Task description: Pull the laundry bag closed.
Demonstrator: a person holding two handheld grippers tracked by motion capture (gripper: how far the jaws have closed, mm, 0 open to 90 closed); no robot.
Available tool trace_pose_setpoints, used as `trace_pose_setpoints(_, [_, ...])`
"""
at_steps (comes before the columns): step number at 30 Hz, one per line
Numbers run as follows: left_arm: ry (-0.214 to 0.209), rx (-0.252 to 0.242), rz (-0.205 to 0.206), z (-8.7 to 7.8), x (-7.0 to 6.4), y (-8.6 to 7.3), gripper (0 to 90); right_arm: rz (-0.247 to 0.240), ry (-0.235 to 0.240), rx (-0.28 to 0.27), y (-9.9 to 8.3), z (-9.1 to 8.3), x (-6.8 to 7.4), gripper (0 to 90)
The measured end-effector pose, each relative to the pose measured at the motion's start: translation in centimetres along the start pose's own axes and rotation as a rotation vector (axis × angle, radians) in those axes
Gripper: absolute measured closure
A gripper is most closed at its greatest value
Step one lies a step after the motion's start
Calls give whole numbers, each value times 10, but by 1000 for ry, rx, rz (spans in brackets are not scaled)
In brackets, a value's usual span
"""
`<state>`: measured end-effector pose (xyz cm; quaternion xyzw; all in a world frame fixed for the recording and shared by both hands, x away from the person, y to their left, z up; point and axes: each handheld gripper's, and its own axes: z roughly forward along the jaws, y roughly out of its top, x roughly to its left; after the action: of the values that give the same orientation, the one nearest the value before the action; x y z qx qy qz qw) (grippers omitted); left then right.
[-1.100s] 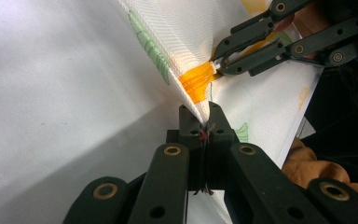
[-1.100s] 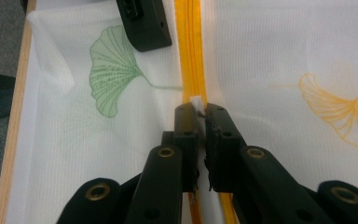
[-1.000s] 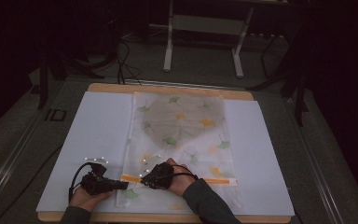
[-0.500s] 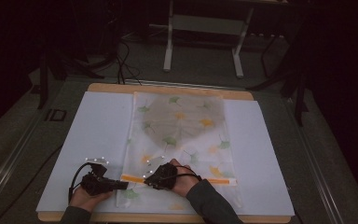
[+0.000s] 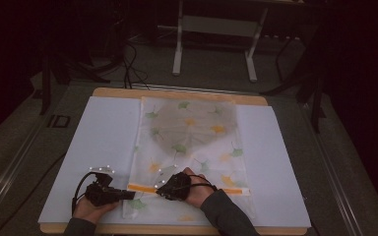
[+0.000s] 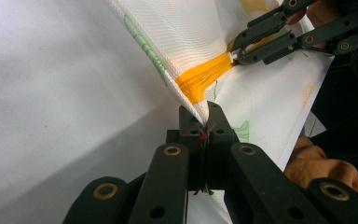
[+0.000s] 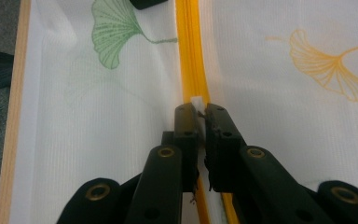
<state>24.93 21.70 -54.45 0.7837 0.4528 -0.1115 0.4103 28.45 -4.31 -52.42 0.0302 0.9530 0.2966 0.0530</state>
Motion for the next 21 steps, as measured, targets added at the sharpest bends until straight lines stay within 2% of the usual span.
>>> trace_pose_setpoints(21, [10, -14, 14, -3, -2, -1, 885, 8, -12, 14, -11, -9, -1, 842])
